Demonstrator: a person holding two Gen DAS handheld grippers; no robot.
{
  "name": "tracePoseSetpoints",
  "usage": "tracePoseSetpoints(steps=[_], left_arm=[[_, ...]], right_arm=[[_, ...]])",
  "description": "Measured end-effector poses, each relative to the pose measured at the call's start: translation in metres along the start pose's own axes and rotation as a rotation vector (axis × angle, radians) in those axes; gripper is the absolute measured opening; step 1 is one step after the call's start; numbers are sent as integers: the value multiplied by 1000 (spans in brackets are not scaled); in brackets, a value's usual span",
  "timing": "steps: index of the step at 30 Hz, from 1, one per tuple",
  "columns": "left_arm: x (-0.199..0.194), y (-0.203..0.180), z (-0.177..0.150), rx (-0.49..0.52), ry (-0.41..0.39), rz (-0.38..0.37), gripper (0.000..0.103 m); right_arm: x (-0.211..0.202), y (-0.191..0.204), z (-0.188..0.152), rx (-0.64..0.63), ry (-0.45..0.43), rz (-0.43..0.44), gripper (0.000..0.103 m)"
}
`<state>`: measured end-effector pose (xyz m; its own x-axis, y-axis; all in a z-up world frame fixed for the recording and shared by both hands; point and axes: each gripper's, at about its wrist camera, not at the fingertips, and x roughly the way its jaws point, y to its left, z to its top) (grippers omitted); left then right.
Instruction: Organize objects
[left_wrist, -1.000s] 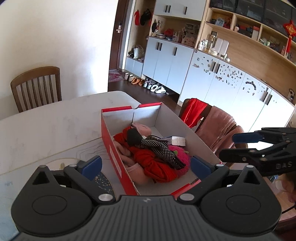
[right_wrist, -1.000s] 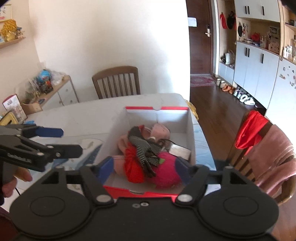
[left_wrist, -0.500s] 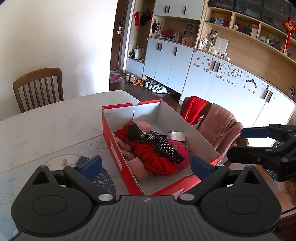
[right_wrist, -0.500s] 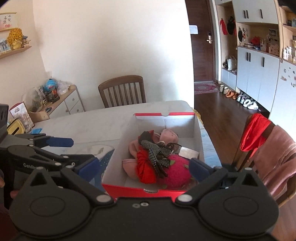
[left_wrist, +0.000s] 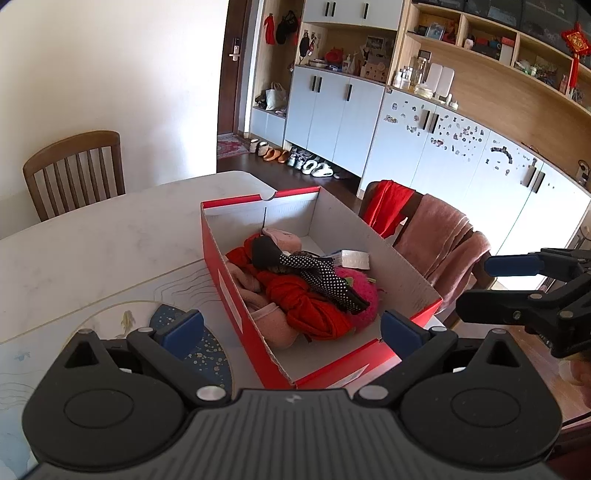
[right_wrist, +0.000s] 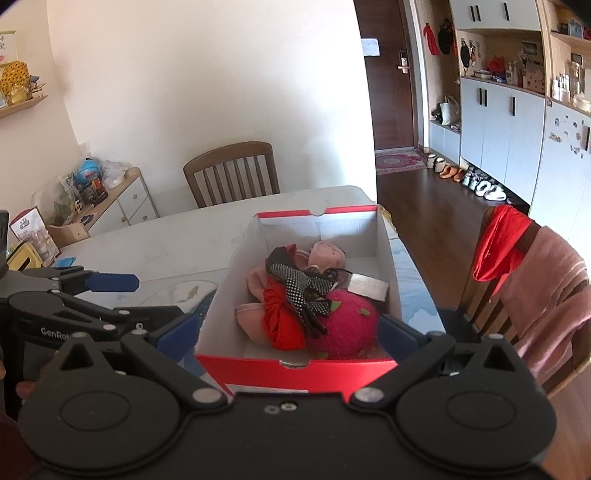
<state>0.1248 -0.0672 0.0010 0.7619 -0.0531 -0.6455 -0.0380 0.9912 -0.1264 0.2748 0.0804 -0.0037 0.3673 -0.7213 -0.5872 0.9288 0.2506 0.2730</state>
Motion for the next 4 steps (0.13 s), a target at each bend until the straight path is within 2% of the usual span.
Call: tracePoseSetpoints(steps=[4], left_arm=[[-1,0,-1,7,-8,8,103]], right_arm=[[2,-1,-1,6,9,-8,103]])
